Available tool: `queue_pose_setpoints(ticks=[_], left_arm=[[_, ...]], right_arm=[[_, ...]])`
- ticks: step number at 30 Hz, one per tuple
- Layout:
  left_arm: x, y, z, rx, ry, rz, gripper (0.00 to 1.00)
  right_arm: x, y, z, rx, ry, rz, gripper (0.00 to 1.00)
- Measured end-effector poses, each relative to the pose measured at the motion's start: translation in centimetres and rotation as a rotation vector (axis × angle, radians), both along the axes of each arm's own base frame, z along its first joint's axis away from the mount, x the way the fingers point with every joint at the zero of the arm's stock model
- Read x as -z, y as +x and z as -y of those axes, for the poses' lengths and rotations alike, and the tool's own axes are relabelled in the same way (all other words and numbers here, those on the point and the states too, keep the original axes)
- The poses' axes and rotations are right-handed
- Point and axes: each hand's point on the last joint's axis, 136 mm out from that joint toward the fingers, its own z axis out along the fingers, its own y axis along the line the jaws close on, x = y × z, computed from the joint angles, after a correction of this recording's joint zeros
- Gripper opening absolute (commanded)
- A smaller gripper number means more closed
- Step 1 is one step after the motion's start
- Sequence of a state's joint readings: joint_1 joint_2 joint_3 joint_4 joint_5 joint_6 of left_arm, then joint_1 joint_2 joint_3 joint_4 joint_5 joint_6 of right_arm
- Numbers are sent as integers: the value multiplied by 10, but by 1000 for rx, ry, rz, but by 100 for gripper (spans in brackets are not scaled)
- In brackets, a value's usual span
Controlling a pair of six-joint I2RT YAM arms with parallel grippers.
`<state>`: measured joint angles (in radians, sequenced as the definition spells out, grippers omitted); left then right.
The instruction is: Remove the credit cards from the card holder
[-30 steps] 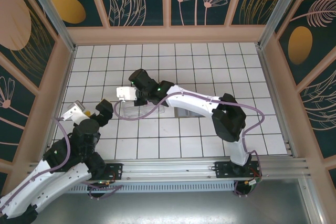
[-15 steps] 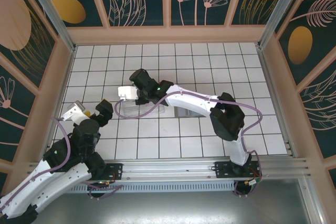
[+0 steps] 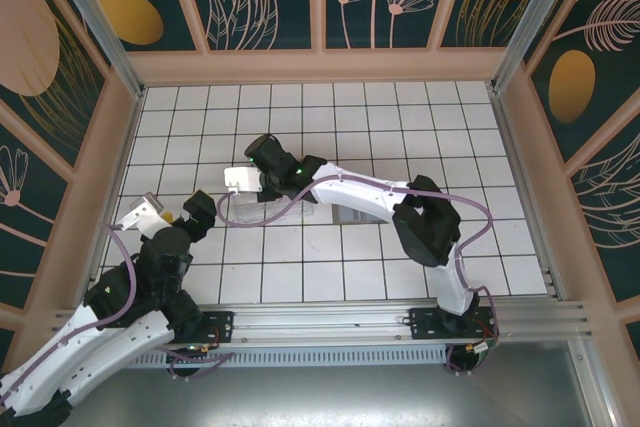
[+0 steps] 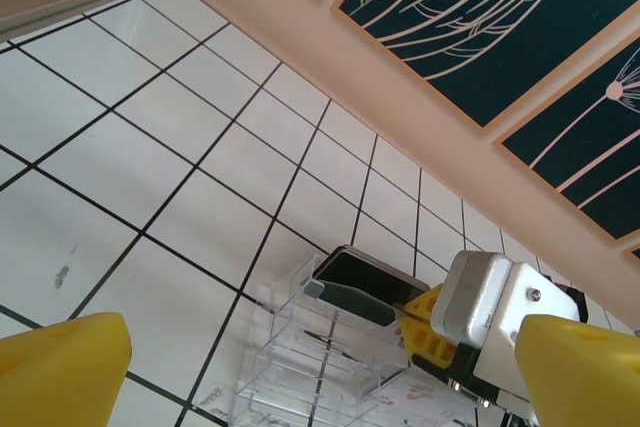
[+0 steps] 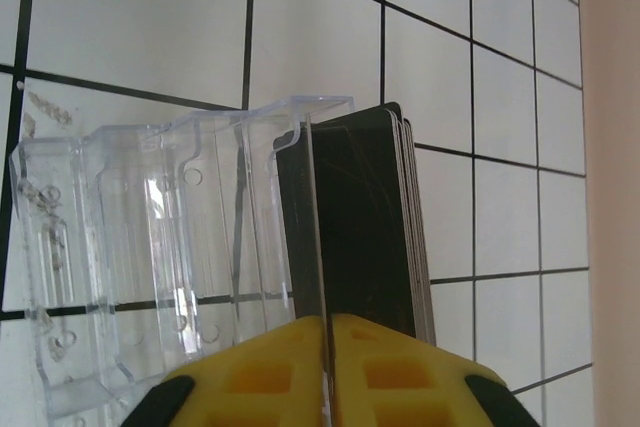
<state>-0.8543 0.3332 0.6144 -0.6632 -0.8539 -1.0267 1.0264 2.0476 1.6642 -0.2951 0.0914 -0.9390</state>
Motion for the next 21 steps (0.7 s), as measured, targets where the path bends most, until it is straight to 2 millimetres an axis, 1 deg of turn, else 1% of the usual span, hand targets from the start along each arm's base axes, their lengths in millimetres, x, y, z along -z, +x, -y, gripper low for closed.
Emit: queue_pose_setpoints(ticks=[3,7,14,21], left_arm=[[0,0,0,0,0,0,99],[0,0,0,0,0,0,99],[1,0,0,0,1,-1,99],[3,0,0,1,6,-6,99]], right_arm=[[5,2,1,11,-10,0,22],[8,4,2,22,-19,3,22],[3,10,2,52,-6,26,25],[-6,14,-1,71,20,39,26]])
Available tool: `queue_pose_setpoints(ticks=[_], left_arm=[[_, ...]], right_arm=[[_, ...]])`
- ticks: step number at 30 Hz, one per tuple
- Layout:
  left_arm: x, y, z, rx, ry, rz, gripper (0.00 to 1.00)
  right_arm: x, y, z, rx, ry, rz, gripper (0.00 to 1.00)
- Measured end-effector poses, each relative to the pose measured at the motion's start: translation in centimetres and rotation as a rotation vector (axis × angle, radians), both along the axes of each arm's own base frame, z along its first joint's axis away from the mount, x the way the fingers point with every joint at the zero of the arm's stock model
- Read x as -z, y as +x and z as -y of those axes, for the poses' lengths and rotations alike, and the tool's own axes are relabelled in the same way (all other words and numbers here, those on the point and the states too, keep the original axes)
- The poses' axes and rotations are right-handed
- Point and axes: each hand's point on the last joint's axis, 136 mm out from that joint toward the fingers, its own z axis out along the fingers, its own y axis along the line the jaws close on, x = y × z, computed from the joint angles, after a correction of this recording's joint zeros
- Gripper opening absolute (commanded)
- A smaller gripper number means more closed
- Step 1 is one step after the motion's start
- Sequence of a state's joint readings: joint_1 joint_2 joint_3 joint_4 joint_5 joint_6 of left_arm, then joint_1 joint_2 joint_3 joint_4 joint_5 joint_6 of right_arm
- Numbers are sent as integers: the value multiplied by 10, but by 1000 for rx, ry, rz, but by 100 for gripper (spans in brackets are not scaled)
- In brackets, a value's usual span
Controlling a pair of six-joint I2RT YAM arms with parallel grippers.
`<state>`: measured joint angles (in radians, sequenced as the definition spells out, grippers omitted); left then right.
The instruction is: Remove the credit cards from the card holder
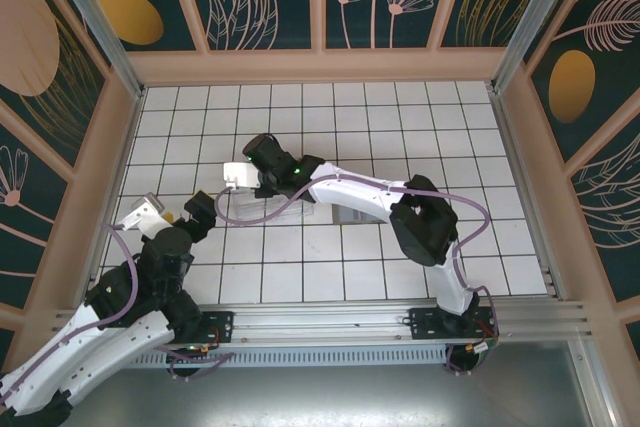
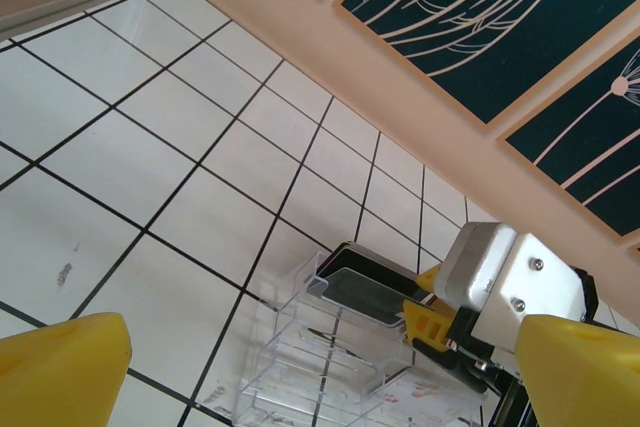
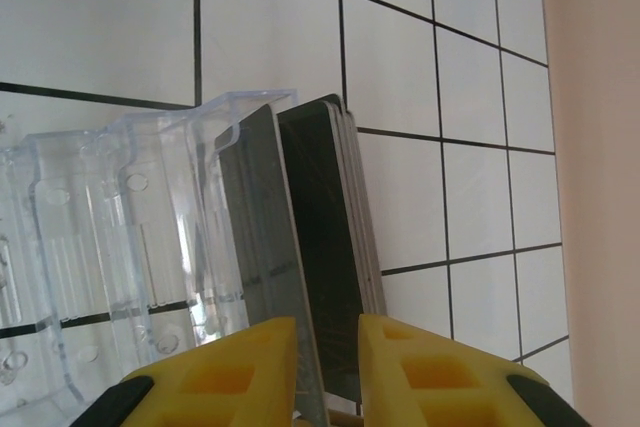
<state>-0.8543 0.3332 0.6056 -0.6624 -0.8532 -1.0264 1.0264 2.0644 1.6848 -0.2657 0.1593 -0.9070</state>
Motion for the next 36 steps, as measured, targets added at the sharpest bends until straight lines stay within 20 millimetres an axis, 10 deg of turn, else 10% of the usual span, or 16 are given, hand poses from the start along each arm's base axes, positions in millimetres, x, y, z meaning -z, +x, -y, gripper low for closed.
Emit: queue_pose_setpoints(ticks=[36], left_arm=[[1,1,1,6,9,-1,99]], right_arm=[[-10,30,1,112,66,40,36]])
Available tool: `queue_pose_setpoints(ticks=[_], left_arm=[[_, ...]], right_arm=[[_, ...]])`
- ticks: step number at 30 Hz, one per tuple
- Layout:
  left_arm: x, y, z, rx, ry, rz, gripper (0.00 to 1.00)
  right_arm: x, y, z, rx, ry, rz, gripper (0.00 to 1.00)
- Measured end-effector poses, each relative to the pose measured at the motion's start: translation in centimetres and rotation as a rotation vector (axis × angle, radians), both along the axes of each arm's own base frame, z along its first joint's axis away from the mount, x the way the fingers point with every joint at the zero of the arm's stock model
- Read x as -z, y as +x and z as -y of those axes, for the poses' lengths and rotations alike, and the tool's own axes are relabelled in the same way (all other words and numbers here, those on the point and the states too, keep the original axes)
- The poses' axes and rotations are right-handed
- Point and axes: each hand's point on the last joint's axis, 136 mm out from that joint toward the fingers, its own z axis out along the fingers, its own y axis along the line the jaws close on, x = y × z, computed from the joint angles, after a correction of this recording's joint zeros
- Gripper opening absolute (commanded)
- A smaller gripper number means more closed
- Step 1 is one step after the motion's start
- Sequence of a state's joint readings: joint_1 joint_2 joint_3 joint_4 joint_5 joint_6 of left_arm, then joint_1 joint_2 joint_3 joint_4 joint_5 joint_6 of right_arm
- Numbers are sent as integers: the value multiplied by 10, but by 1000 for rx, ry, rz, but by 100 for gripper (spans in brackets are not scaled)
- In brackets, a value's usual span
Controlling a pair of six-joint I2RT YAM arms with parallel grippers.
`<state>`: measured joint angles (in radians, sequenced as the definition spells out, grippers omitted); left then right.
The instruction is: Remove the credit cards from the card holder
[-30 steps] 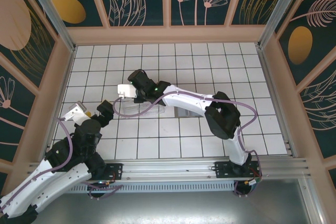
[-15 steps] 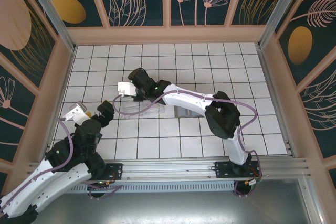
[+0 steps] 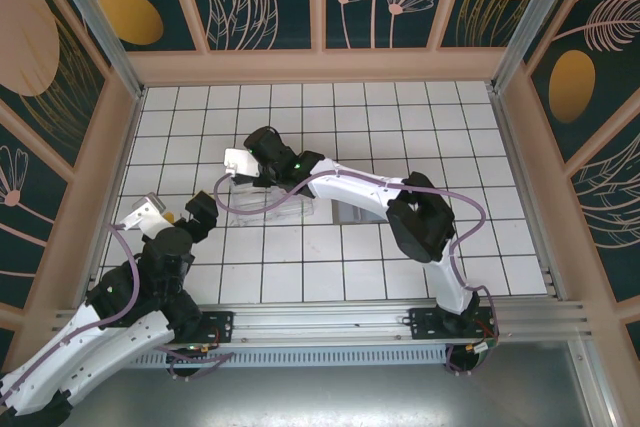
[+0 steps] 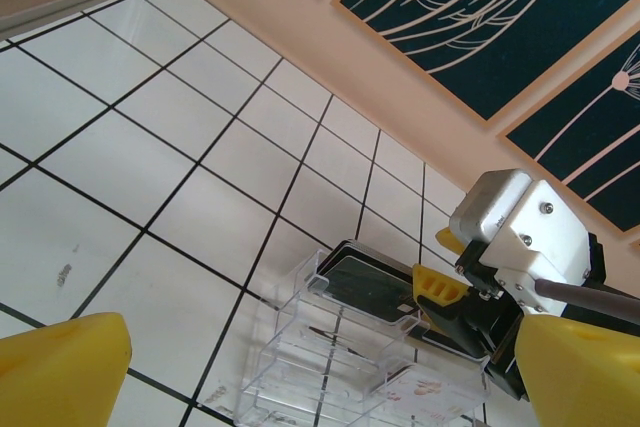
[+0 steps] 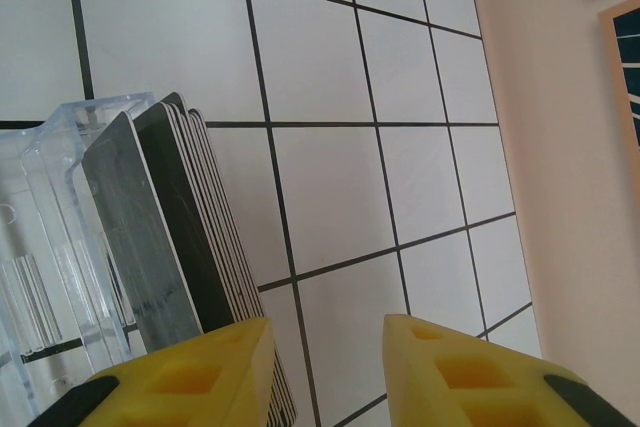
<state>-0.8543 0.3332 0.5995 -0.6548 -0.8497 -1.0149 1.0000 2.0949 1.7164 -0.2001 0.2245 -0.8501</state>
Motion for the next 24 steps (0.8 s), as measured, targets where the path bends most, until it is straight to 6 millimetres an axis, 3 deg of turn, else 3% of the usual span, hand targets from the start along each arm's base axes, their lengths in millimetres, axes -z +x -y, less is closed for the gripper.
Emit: queue_pose_setpoints(ticks=[14,24], left_arm=[[3,0,1,3,4,-5,99],[3,0,1,3,5,-6,99]], right_arm=[[-9,-22,-10,-79,69,-102,42],[-5,-26,-9,-86,57,-117,46]])
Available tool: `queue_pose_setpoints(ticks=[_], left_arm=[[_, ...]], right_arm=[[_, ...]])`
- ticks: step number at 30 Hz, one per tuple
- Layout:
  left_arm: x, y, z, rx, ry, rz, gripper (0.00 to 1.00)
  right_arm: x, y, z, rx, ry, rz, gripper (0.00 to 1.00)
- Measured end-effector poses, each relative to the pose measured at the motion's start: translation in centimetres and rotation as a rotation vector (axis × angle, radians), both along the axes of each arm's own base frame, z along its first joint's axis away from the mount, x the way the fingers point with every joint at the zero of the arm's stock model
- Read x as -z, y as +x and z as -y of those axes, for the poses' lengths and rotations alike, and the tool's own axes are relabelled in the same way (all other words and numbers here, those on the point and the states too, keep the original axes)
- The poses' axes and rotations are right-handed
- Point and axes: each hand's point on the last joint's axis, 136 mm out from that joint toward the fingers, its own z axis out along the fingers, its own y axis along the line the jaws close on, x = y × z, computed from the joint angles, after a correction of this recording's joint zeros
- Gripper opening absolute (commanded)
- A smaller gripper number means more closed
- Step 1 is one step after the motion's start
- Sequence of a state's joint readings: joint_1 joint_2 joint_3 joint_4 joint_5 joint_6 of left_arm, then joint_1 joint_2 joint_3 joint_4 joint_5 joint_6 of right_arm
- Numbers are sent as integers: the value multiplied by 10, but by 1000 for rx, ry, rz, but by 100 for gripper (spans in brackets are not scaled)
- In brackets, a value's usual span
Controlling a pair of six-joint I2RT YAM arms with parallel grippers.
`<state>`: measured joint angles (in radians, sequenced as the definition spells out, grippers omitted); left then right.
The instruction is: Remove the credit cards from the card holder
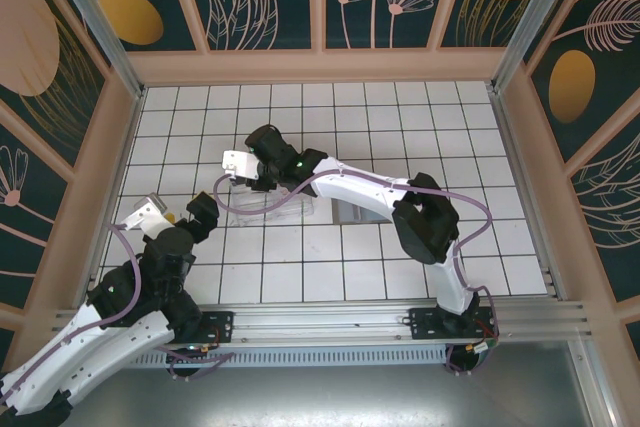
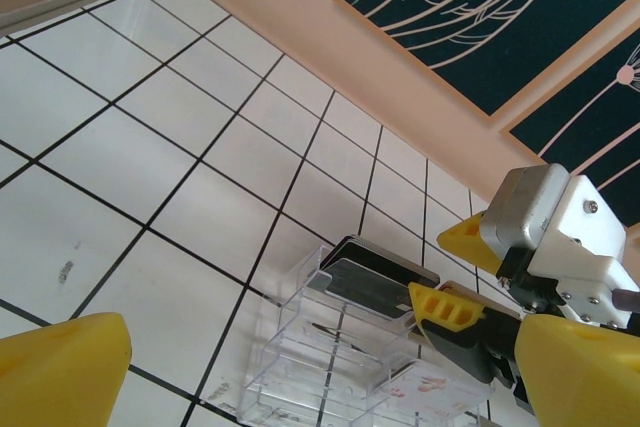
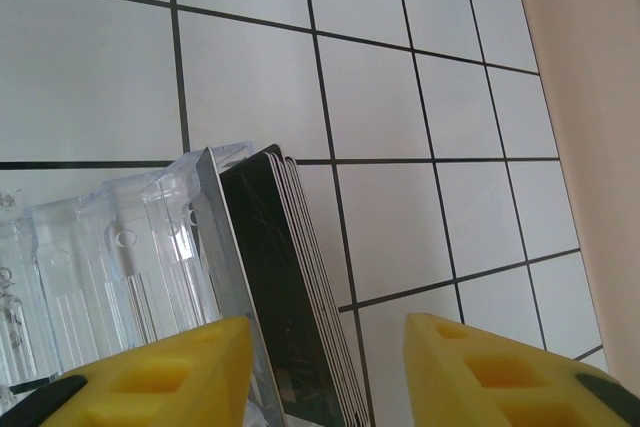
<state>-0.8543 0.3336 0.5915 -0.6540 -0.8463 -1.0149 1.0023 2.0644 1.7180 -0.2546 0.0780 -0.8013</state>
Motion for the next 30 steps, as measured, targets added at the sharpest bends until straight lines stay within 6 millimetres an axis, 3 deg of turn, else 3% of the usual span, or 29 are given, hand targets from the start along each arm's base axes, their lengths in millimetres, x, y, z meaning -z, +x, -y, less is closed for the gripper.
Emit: queue_pose_setpoints(ticks=[15,21,30], left_arm=[[0,0,0,0,1,-1,99],[0,0,0,0,1,-1,99],[0,0,0,0,1,-1,99]], right_arm=[[19,10,-8,21,-26,-13,46],[18,22,-3,71,-24,-1,46],[19,24,-1,88,-14,-11,46]])
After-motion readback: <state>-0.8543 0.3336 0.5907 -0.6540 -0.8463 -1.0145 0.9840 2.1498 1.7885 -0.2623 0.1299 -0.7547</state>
